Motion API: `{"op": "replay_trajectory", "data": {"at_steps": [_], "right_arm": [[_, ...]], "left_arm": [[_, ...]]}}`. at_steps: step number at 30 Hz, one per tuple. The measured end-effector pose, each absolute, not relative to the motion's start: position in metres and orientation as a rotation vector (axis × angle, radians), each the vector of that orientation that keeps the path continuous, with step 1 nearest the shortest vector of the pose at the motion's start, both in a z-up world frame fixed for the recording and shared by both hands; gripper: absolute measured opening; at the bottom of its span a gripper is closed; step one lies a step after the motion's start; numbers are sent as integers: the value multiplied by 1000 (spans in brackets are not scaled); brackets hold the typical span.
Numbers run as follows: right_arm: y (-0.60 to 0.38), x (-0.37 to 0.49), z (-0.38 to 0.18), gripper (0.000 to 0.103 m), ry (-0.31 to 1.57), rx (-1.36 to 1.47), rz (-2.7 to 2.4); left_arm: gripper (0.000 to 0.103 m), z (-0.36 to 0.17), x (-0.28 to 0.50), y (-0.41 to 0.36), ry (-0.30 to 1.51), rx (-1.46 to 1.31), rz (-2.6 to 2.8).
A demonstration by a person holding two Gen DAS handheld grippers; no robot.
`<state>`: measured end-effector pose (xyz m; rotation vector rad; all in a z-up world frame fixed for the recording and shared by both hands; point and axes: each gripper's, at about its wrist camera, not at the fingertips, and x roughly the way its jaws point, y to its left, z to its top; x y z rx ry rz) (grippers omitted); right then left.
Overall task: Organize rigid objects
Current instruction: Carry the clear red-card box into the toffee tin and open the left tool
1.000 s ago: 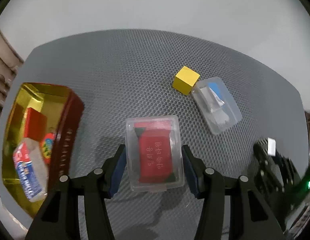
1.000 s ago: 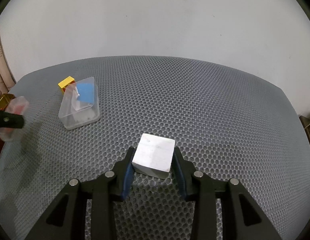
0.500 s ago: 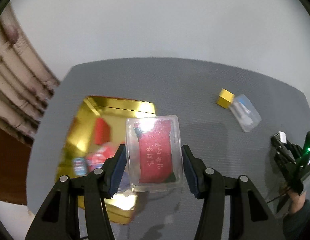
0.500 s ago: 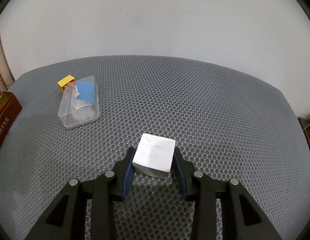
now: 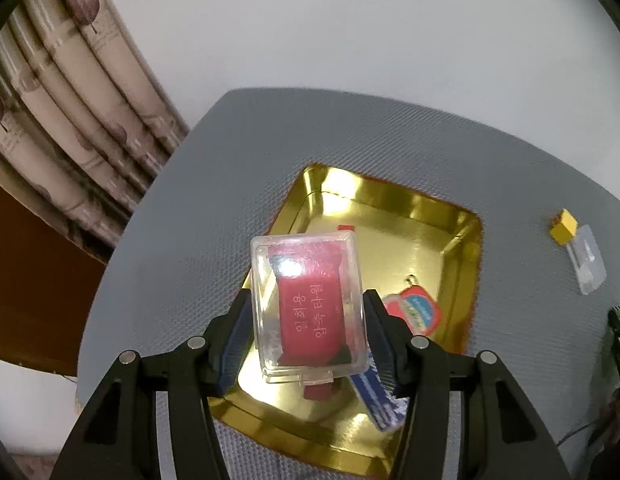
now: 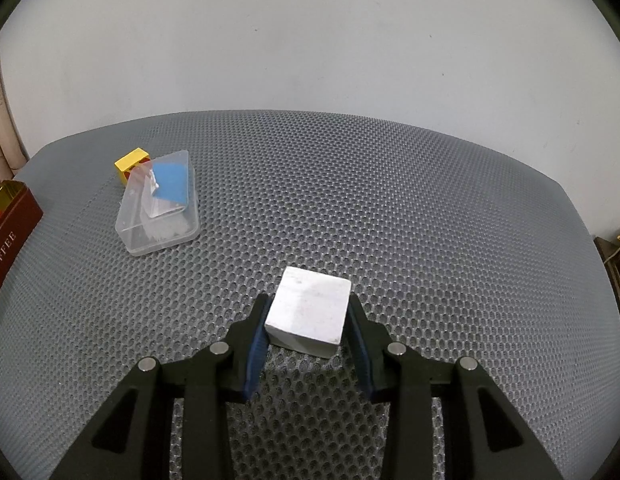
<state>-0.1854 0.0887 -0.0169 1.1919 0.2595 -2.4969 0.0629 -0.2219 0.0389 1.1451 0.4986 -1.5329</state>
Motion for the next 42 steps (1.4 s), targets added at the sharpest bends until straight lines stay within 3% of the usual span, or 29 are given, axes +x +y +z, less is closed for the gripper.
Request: {"op": "replay_trajectory", "data": {"at_steps": [26, 28, 32, 35, 42], "right_arm": [[84, -186, -19, 38, 280, 1191, -2506], [83, -185, -19, 38, 285, 1190, -2508], [81, -189, -21, 38, 300, 1189, -2514], [80, -189, -21, 38, 307, 1188, -2516], [77, -189, -22, 38, 316, 1189, -2521]], "left_arm": [[53, -14, 73, -262, 508, 1240, -1528], [63, -14, 74, -263, 517, 1246, -1535], [67, -9, 75, -258, 512, 1248, -1565], [77, 0, 73, -251, 464, 1229, -1575], [78, 40, 81, -225, 367, 1146, -1639]]}}
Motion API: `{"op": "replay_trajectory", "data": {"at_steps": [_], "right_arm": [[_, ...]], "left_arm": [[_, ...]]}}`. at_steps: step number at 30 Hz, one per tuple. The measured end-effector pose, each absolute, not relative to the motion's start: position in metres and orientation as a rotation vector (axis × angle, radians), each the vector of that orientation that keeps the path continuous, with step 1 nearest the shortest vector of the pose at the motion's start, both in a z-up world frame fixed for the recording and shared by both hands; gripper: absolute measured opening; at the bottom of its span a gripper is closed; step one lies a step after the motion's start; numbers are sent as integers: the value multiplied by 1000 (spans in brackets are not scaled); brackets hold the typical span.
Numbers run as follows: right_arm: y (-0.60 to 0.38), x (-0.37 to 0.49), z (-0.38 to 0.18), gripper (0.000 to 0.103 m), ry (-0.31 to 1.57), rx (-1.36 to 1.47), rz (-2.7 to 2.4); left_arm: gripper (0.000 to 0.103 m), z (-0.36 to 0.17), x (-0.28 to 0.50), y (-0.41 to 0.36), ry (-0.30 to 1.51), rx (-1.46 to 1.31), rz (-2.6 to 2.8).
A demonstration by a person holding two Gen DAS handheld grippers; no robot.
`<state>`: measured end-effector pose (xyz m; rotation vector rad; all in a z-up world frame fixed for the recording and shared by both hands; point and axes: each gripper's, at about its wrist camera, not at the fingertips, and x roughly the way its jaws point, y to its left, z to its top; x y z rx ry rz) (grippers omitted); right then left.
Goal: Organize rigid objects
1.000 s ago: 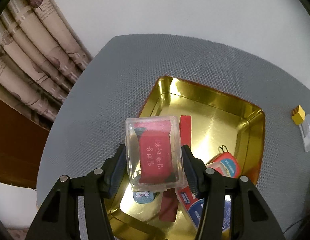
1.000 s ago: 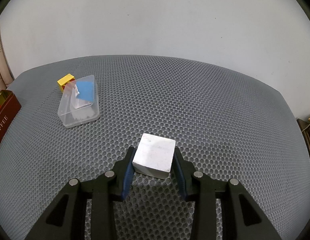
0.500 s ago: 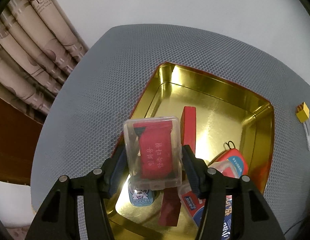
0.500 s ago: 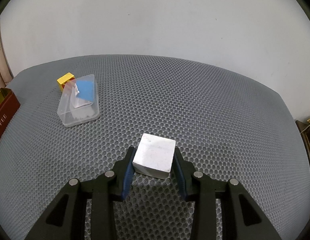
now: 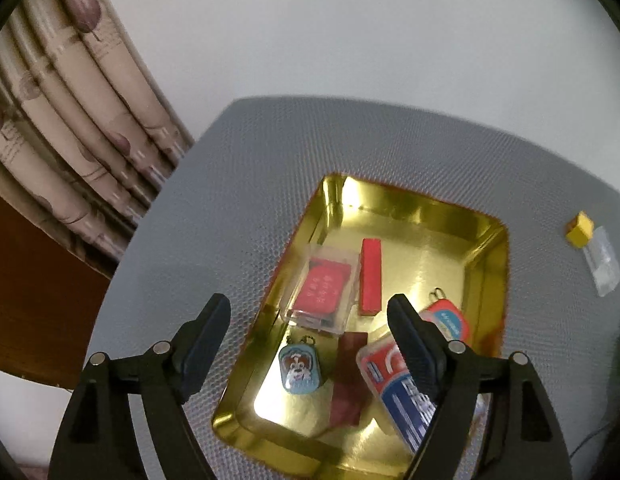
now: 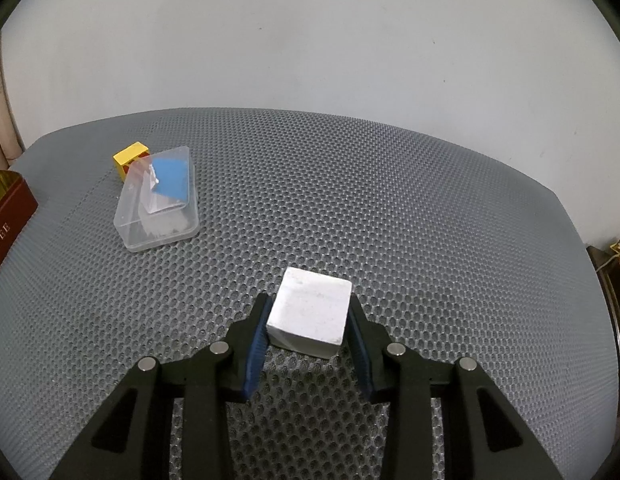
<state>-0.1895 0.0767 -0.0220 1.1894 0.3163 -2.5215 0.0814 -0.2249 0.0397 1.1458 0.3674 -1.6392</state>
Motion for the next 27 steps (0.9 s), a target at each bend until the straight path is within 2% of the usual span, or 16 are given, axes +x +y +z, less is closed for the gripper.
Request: {"op": "replay_trajectory", "data": {"at_steps": [11, 27], "right_arm": [[78, -188, -20, 33, 317, 1214, -2532], [23, -156, 20, 33, 424, 1131, -2474]], "left_arm": [[80, 64, 119, -161, 346, 1010, -1691], [83, 50, 159, -125, 319, 925, -1682]]}}
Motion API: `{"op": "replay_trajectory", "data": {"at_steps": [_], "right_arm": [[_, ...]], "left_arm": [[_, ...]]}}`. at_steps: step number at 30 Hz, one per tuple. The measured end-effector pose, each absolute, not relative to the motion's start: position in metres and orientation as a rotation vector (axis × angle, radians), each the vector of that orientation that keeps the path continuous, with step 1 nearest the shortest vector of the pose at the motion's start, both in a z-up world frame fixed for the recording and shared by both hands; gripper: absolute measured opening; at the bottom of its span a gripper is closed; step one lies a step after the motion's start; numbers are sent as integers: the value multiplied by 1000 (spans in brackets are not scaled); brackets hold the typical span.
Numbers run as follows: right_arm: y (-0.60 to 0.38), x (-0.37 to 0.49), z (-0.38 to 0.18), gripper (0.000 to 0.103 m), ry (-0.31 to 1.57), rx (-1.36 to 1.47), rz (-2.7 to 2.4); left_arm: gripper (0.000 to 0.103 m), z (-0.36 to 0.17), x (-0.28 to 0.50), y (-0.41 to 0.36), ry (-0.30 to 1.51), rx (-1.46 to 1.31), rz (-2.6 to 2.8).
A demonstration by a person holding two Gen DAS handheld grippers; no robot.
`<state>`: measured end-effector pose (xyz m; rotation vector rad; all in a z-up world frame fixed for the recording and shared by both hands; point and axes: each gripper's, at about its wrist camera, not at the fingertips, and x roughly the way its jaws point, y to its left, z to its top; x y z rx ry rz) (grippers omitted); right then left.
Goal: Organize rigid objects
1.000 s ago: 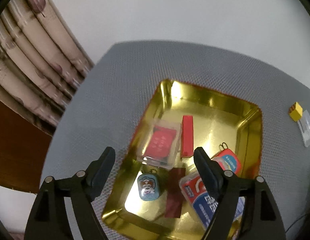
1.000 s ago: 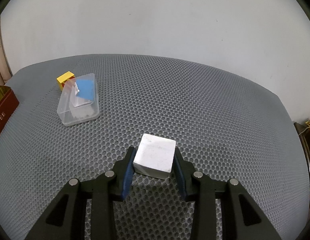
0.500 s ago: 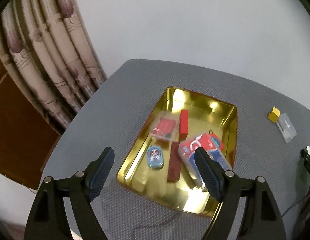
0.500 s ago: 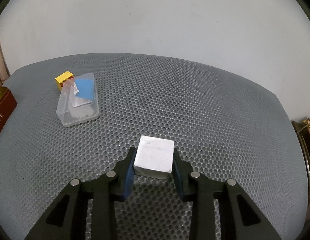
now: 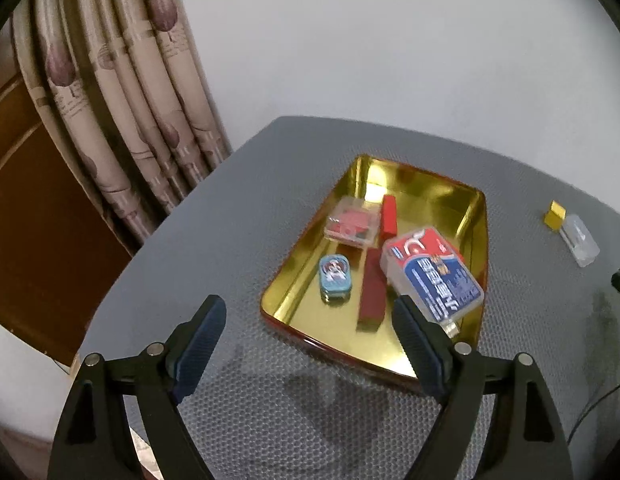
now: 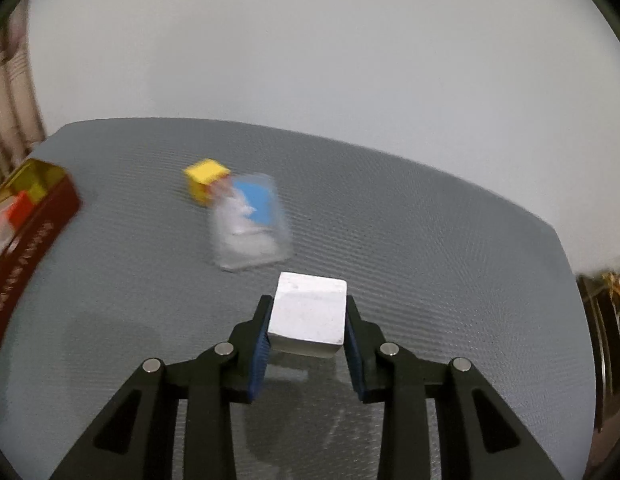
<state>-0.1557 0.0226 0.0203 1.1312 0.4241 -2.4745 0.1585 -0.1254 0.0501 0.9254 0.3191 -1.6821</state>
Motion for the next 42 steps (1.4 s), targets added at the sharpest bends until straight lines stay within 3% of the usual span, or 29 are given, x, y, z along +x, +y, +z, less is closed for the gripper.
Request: {"op": "replay_trajectory", "data": {"at_steps": [23, 42], "right_arm": [[-194, -11, 89, 33, 478, 899, -1966], [-266, 32, 64, 33, 607, 894, -1798]], "left_arm": [[88, 65, 223, -158, 395, 802, -1526], [88, 60, 231, -164, 446, 801, -1521]]}}
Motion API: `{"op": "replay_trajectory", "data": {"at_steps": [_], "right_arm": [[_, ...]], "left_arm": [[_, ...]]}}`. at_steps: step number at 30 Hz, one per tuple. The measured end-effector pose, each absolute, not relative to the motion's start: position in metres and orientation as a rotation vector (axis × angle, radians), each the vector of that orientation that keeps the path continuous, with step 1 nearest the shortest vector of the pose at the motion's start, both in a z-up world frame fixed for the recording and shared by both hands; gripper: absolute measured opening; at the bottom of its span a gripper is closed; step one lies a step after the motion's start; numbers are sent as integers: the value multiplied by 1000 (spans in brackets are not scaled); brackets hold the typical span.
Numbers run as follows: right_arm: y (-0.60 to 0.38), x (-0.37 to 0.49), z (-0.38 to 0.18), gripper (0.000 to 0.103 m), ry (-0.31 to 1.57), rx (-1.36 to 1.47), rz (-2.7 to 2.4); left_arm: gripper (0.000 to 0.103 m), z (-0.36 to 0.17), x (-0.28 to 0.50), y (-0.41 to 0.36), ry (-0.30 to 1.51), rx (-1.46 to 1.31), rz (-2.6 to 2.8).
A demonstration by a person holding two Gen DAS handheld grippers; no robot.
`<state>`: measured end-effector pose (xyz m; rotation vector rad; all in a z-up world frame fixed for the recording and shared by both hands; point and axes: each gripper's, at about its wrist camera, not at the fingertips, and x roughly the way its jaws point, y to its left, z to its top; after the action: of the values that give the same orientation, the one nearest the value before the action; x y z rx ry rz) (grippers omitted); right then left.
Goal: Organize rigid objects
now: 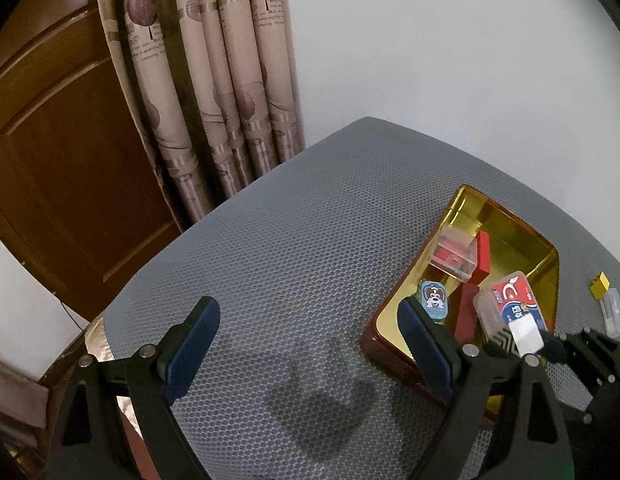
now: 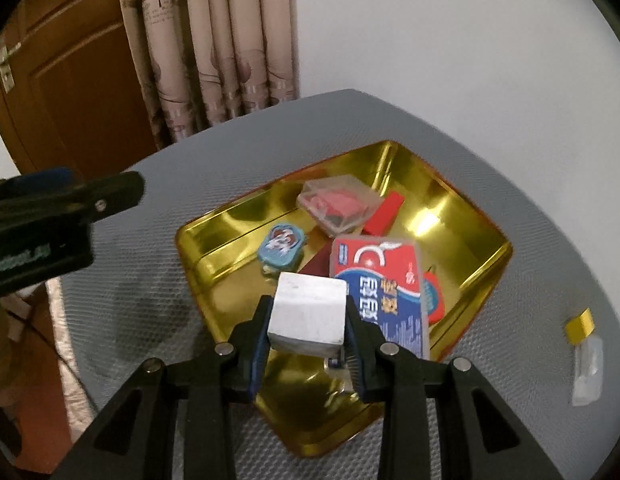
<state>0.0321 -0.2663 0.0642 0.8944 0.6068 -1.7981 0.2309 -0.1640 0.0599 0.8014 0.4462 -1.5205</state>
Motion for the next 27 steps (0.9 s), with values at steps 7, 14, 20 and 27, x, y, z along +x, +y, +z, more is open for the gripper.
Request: {"op": "replay_trajectory", "data": {"at_steps": [7, 14, 20, 27], "right_arm": [[-277, 20, 64, 33, 688, 837, -1867], [-289, -3, 75, 33, 635, 849, -1902], [-300, -27, 82, 33, 625, 843, -1957], [-302, -57, 69, 33, 624, 913, -1996]], "left_arm": [[88, 59, 234, -166, 468, 802, -1528], [88, 57, 233, -166, 470, 809, -1536], [88, 55, 229, -165, 461, 818, -1548], [88, 54, 228, -164, 453, 826, -1557]]}}
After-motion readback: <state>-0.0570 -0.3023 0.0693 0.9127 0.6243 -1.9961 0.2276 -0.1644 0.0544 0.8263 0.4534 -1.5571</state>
